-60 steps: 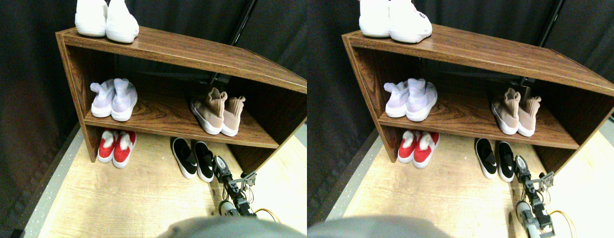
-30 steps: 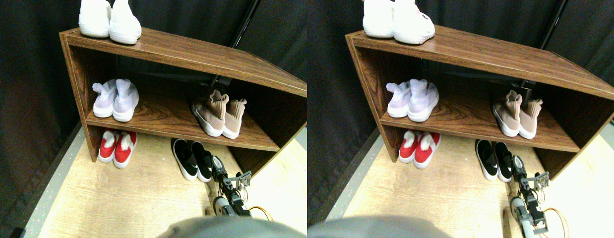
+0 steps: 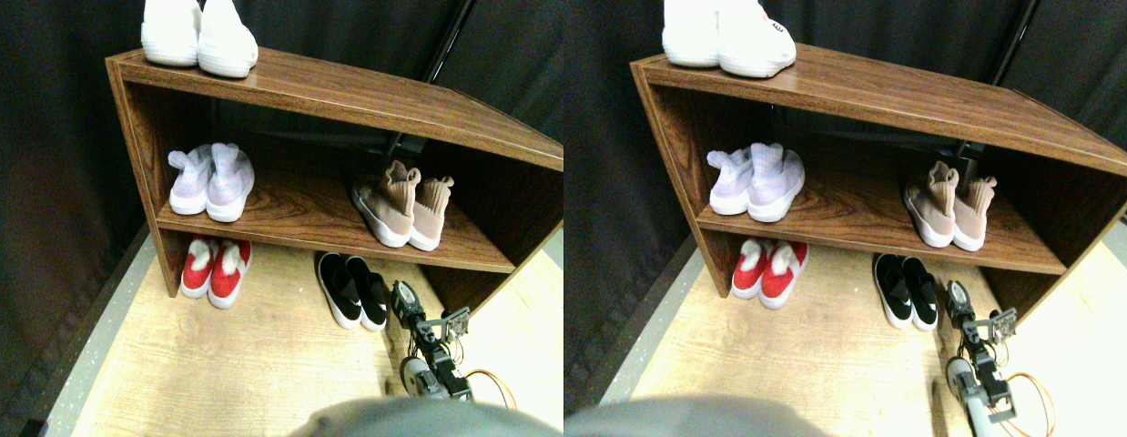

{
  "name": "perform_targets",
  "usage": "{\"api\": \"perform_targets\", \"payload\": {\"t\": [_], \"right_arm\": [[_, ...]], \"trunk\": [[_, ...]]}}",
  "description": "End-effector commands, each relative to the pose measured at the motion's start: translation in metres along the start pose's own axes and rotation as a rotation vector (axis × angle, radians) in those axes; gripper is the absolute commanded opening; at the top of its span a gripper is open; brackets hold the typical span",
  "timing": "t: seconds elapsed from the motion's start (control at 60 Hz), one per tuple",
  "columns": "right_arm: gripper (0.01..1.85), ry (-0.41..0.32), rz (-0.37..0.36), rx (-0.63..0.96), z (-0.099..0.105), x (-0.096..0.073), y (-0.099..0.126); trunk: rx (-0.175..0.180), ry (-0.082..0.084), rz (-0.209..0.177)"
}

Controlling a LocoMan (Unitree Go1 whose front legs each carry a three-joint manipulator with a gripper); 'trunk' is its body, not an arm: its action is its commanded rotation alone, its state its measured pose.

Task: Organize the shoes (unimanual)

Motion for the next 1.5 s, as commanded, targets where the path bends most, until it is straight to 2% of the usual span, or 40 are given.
{"api": "perform_targets", "payload": {"t": [0.017,0.117,0.25,0.333,0.417,0.583,0.717,0.75,0.783,0.817,0.9,1.117,1.3,1.417,1.5], "right_arm": [[0.06,-0.012,0.073,-0.024,0.004,-0.003,0.015],[0.06,-0.036,0.078,-0.037,0.012,-0.005,0.018],[0.06,-0.013,0.122,-0.017,0.022,-0.008,0.023],[0.06,-0.031,0.149,-0.019,0.026,-0.018,0.031],[0.06,0.012,0.204,-0.023,0.033,-0.031,0.040],[0.06,0.037,0.252,-0.034,0.040,-0.060,0.053],[0.06,0.101,0.303,-0.063,0.046,-0.082,0.061],[0.06,0.104,0.306,-0.063,0.047,-0.084,0.062],[0.06,0.129,0.333,-0.070,0.046,-0.096,0.067],[0.06,0.130,0.339,-0.069,0.046,-0.097,0.068],[0.06,0.133,0.380,-0.083,0.044,-0.115,0.079],[0.06,0.154,0.485,-0.149,0.041,-0.139,0.103],[0.06,0.177,0.534,-0.148,0.035,-0.153,0.121],[0.06,0.178,0.547,-0.140,0.030,-0.155,0.129],[0.06,0.173,0.556,-0.158,0.027,-0.155,0.131]], "trunk": [[0.000,-0.003,-0.018],[0.007,-0.005,-0.029],[0.014,-0.013,-0.041],[0.016,-0.019,-0.047],[0.018,-0.028,-0.053],[0.020,-0.040,-0.061],[0.022,-0.052,-0.073],[0.024,-0.056,-0.076],[0.025,-0.060,-0.079],[0.025,-0.063,-0.081],[0.027,-0.072,-0.085],[0.021,-0.100,-0.087],[0.018,-0.113,-0.087],[0.011,-0.120,-0.081],[0.004,-0.119,-0.077]]}}
